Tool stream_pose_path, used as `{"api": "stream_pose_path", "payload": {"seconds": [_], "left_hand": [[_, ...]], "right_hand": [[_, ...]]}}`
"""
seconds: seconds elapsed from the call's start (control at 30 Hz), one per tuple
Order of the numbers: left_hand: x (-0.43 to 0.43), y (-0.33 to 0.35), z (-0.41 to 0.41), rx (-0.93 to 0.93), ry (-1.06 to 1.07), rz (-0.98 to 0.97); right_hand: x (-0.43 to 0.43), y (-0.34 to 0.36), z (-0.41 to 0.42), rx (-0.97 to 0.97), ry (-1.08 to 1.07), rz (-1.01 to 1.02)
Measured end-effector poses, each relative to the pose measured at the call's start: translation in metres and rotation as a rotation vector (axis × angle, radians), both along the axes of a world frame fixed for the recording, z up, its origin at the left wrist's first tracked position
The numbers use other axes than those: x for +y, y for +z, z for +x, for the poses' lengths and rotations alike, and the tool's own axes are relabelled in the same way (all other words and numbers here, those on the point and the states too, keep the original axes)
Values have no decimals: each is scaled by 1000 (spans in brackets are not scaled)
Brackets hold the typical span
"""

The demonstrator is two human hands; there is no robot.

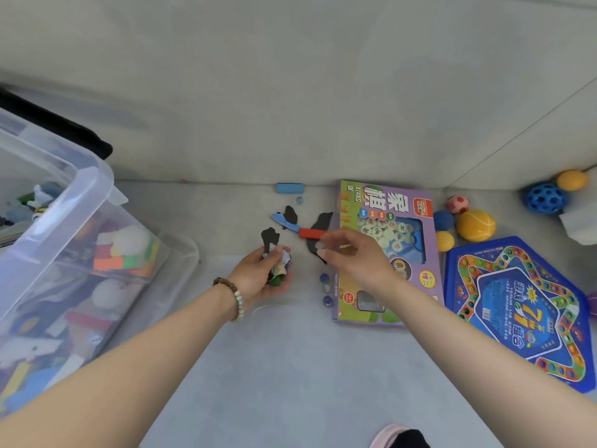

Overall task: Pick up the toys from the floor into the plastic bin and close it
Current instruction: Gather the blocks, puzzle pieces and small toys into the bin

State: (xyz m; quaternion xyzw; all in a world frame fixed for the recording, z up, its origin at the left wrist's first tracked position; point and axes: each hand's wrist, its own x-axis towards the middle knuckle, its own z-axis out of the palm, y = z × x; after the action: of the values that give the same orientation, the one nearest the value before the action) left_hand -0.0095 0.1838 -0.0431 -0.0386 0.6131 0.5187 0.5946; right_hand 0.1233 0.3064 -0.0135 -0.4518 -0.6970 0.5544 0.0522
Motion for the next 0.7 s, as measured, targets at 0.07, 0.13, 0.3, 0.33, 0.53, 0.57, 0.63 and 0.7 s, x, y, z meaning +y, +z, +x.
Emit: {"api": "stream_pose_path", "payload": {"seconds": [0.07,0.13,0.3,0.33,0.53,0.57,0.63,0.7], "left_hand": [[-8,-4,-6,129,-54,3],[-14,-4,-11,158,-50,10],[-20,-3,-14,85,-27,-13],[-20,-4,-13,58,-39,-24],[-13,2,-16,-195,55,-11],[-12,1,-18,-222,74,-8],[-11,1,-21,-237,86,21],[-11,2,-25,-205,85,41]], "right_hand": [[1,-1,-2,10,23,28],[3,-4,-14,-1,56,56],[14,-18,-44,-217,146,297],[15,-19,-47,-270,166,348],[10,-25,-57,-384,179,426],[6,-22,-61,-292,111,344],[-4,-15,-69,-93,75,117],[-15,-8,-74,-38,171,-35]]}}
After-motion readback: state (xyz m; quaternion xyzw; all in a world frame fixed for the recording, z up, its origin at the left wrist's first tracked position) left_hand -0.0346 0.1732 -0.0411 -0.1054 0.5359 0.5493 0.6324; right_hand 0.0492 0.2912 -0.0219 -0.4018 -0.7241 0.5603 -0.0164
